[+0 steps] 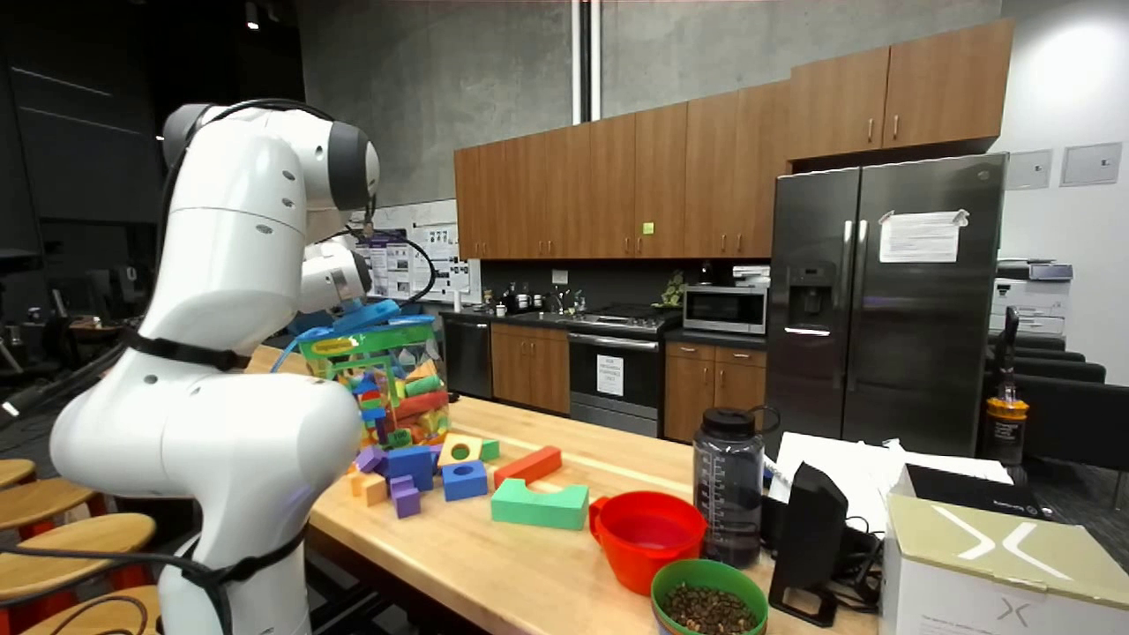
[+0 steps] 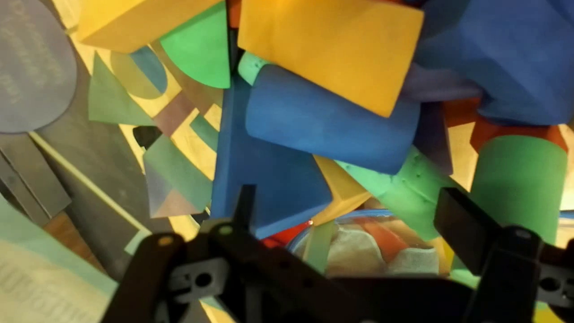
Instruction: Remove one blue block from the toy bag
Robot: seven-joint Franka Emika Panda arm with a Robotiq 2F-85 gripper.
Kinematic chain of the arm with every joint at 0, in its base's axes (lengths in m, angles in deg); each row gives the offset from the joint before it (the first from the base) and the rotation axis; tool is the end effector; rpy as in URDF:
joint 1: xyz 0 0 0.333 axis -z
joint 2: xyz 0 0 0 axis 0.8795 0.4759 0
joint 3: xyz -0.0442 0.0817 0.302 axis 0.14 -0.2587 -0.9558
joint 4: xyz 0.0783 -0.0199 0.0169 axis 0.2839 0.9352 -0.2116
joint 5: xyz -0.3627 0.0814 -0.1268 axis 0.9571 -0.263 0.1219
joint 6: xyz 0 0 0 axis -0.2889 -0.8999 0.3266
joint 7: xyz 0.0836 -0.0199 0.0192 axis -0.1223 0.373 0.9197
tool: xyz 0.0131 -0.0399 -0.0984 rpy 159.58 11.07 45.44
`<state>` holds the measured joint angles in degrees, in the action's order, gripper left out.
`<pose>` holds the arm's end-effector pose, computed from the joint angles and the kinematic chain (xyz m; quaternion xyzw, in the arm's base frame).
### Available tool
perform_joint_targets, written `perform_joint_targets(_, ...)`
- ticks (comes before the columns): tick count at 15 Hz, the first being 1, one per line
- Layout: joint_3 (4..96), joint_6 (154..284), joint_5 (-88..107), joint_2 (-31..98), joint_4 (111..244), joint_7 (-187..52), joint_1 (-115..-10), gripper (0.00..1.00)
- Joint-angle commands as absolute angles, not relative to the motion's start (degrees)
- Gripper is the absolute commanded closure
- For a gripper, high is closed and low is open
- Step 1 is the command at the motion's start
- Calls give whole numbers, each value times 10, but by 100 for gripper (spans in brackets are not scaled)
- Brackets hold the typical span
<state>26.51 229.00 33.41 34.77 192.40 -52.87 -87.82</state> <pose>0.4649 0.4603 0.3962 0.7855 0.5795 0.2103 0.0546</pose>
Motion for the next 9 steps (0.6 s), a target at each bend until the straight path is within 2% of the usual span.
perform_joint_targets(1,287,2329,377,374,1925,-549,-894,0)
perform_joint_targets(9,288,2320,366,368,1937,-534,-891,0)
